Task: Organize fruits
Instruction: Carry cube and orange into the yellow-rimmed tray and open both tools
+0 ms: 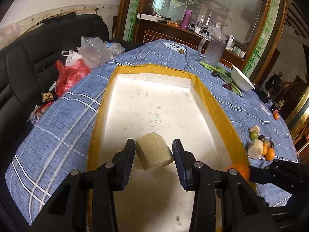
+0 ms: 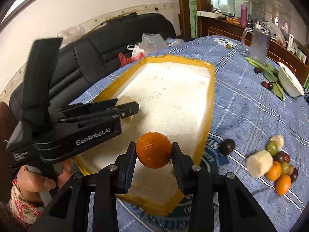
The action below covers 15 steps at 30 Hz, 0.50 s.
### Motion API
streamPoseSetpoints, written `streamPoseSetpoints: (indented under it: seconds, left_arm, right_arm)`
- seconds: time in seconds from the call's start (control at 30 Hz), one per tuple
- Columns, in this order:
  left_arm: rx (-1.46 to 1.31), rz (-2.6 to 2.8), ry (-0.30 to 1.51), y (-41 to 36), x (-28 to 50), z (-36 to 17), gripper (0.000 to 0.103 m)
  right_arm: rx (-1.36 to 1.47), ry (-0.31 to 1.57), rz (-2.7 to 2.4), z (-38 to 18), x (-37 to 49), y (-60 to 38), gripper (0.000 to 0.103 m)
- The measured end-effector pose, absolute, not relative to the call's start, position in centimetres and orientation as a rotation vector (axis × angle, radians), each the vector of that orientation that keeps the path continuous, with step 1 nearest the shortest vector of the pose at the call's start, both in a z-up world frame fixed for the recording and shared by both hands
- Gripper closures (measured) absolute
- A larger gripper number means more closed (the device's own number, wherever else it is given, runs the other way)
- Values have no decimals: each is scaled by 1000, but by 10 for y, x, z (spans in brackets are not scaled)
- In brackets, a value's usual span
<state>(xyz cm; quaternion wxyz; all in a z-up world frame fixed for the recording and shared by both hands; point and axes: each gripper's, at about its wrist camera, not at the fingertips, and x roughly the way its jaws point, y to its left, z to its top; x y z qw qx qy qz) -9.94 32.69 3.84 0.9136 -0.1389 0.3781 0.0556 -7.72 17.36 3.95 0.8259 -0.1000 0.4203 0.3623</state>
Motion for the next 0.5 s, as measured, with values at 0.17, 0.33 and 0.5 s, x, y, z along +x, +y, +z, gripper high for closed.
streamPoseSetpoints:
  seconds: [0.17,0.33,0.5]
  left_arm:
    - [-276,99,778,333,-95,36,64]
    - [-247,103,783,342,-83,36,57]
    - [-247,103,787,358,-70,35,57]
  right_arm:
    - [-233,925,765,27,-74,188,63]
    - [-227,940,757,22,-69,193,63]
    - [-245,919,757,24,-73,202,63]
